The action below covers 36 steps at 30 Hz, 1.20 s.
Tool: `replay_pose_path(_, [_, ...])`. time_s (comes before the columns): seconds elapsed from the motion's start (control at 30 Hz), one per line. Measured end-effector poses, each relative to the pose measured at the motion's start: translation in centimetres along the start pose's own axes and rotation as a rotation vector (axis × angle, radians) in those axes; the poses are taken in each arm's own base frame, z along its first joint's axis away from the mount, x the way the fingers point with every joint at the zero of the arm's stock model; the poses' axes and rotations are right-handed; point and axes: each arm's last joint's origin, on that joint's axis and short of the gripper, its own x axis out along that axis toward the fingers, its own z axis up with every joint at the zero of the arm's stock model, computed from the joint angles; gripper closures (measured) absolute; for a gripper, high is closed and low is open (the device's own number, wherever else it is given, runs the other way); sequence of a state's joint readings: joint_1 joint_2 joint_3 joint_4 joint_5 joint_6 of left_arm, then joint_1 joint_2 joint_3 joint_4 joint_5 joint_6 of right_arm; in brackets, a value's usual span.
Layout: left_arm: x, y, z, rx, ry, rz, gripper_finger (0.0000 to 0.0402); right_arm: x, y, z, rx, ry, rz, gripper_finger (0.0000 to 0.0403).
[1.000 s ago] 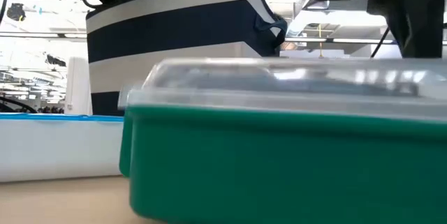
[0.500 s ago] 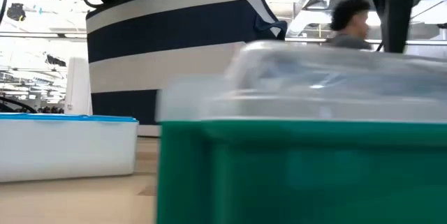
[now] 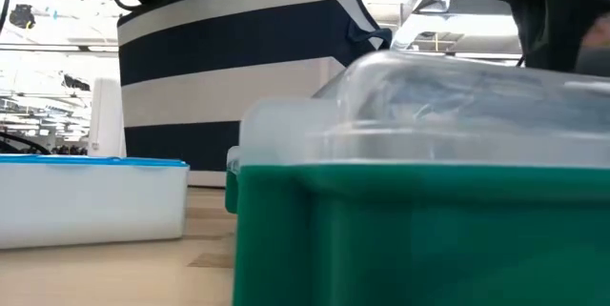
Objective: Pick & place medical supplies in basket/bin
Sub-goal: Put the first aid kit into the laundry organizer
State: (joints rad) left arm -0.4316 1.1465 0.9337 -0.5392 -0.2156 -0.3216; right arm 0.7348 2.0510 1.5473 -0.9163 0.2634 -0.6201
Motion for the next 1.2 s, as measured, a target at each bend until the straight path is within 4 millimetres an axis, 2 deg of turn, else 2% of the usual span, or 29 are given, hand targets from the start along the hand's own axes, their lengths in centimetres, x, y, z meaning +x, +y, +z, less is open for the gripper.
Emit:
replay_pose_path(0.27, [0.0, 0.0, 0.0, 0.001, 0.000, -0.001, 0.0280, 0.1, -0.3, 0.4, -0.099, -0.042, -0.028, 0.0253])
replay_pose_path(0.53, [0.0, 0.0, 0.0, 0.001, 0.001, -0.002, 0.0280, 1.0, -0.4, -0.6, -0.061, -0.025, 0.009, 0.0253])
replay_pose_path(0.83, [0.0, 0.0, 0.0, 0.007, 0.001, -0.002, 0.0280, 1.1, -0.4, -0.7, -0.062, 0.006, -0.020, 0.0253])
replay_pose_path(1.2, [0.0, 0.0, 0.0, 0.006, 0.001, -0.002, 0.0280, 1.1, 0.1, -0.6, -0.117, -0.020, 0.043, 0.0253])
